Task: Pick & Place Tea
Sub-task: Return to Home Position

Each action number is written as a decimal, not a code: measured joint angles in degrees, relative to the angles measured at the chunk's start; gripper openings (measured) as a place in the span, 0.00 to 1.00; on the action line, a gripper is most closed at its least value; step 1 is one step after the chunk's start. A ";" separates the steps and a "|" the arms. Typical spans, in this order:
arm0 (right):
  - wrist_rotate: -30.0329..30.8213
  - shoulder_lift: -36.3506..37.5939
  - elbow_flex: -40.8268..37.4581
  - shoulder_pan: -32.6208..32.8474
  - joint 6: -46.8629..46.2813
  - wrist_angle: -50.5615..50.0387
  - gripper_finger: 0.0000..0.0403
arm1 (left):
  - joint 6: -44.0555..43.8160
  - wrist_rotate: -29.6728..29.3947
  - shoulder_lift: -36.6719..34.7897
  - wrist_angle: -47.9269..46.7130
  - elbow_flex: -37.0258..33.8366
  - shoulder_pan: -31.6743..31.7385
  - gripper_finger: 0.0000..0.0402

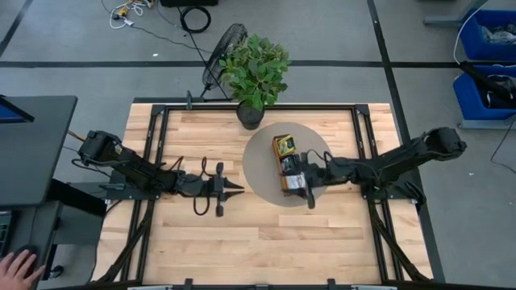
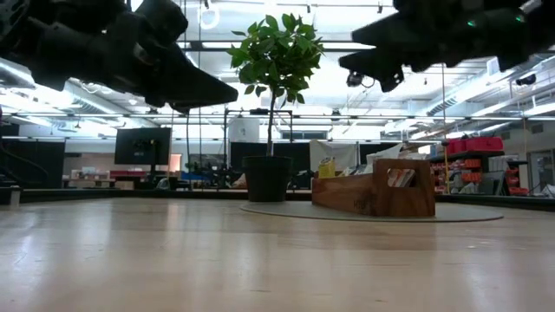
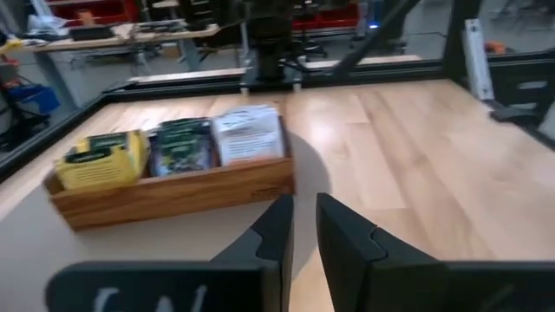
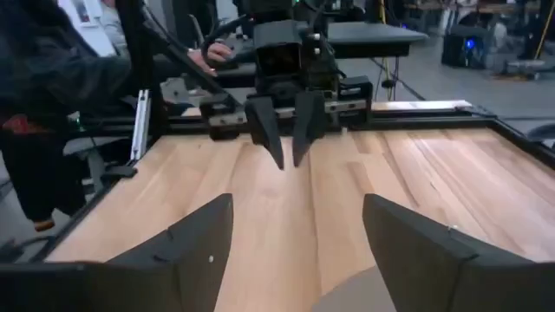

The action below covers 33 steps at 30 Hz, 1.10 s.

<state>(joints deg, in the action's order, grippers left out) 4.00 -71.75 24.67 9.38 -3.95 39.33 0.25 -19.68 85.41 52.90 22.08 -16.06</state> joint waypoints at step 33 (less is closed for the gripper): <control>3.98 1.43 -23.88 3.03 4.68 29.44 0.66 | -5.64 4.26 -3.42 20.06 -18.83 0.86 0.14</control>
<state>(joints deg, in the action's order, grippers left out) 7.98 -70.31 0.78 12.41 0.74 68.77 -5.40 -15.42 81.99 72.97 3.25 -15.20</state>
